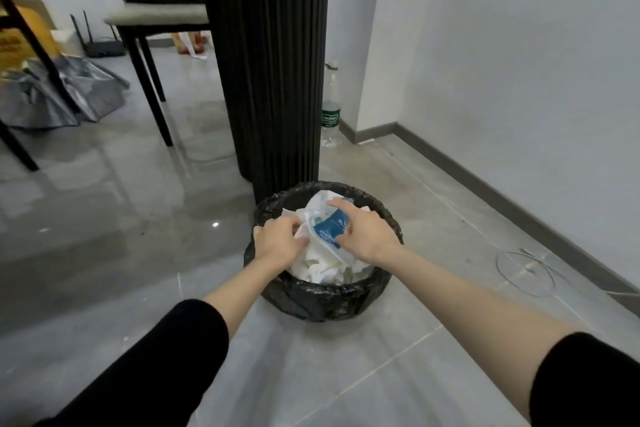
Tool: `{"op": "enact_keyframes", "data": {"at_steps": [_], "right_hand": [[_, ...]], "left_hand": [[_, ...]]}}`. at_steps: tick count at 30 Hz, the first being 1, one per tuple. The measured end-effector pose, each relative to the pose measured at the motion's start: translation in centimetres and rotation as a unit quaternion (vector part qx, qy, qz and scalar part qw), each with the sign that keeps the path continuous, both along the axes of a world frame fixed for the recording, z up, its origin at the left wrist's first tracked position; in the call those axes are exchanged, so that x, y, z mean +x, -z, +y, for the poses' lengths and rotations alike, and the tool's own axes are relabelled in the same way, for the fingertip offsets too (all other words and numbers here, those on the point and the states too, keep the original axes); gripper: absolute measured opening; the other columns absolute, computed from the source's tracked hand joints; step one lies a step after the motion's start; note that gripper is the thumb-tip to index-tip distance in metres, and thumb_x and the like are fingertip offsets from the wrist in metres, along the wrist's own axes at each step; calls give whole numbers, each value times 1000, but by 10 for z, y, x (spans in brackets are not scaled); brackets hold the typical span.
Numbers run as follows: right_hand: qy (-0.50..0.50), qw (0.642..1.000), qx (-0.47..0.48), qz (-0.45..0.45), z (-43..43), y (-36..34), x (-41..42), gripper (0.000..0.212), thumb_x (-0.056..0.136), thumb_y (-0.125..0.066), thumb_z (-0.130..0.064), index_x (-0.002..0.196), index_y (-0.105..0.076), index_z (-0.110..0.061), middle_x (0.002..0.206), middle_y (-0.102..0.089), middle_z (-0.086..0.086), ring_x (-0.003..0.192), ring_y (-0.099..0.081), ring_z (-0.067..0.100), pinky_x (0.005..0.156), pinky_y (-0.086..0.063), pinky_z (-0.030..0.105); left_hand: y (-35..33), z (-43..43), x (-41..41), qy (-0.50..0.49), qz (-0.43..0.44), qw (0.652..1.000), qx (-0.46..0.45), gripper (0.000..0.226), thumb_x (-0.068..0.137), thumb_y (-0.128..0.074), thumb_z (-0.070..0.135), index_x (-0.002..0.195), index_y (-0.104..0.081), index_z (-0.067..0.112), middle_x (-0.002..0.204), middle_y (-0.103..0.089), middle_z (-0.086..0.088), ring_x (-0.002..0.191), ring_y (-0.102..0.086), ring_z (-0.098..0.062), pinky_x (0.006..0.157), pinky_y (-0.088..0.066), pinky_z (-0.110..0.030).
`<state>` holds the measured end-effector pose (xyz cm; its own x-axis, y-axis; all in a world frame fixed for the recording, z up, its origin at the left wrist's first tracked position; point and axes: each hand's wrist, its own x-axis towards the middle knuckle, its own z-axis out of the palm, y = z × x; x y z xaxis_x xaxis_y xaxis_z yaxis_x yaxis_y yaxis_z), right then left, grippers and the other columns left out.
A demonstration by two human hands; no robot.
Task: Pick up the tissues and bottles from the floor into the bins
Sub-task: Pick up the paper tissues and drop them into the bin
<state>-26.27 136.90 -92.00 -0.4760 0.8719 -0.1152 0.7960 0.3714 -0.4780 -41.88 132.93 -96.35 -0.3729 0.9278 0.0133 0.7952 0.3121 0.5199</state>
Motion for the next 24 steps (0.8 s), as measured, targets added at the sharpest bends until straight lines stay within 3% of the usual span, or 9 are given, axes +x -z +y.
{"op": "enact_keyframes", "data": {"at_steps": [2,4,6,8,10,13,21,24], "right_hand": [[-19,999,-5,-42,2,10,-4,68,87,-54,-15,142,-27,-44,91,-59,-1,82,-58,22,66,-51,35],[-34,997,-4,-76,4,17,-9,68,89,-52,-15,143,-24,-46,95,-58,0,80,-54,20,58,-46,30],[-54,992,16,-114,5,23,-15,68,90,-50,-15,144,-23,-45,102,-60,4,82,-52,21,52,-39,27],[-72,984,39,-161,6,28,-20,66,92,-48,-17,145,-21,-44,111,-60,6,93,-56,24,58,-40,28],[-91,974,44,-205,8,34,-24,66,93,-48,-20,147,-18,-44,121,-57,7,105,-57,27,68,-41,31],[-115,960,14,-254,11,41,-31,70,93,-49,-21,149,-12,-43,132,-51,9,113,-54,29,74,-41,33],[-149,927,-100,-330,23,67,-50,85,89,-61,-23,150,-4,-41,148,-36,9,127,-45,30,99,-41,36],[-129,919,-145,-342,28,80,-57,76,96,-50,-27,152,0,-34,155,-25,4,132,-39,28,103,-36,33]], "left_hand": [[9,-1,-3,-11,38,999,21,15,84,-55,38,94,-61,29,92,-64,8,101,-55,-18,86,-27,-34],[16,-5,-7,-29,62,997,25,35,83,-57,42,116,-56,29,119,-55,3,122,-40,-21,96,-22,-35],[19,-10,-12,-51,53,997,7,59,83,-61,40,136,-40,24,146,-30,-5,139,-15,-27,110,-15,-40],[19,-15,-16,-62,-9,998,-14,74,86,-61,29,147,-21,20,157,-5,-9,145,4,-30,116,-9,-43],[23,-17,-20,-45,-87,995,-24,78,91,-56,17,151,-6,14,159,2,-8,146,8,-29,118,-4,-39],[33,-21,-24,-22,-143,989,0,74,94,-47,6,151,-1,12,160,1,-4,147,5,-24,118,-1,-32],[44,-21,-21,-24,-187,981,54,71,93,-36,-5,151,1,11,159,4,-1,147,5,-16,118,0,-25],[46,-21,-22,-24,-199,978,60,71,92,-35,-7,151,1,12,159,4,1,147,5,-15,118,-1,-25]]}}
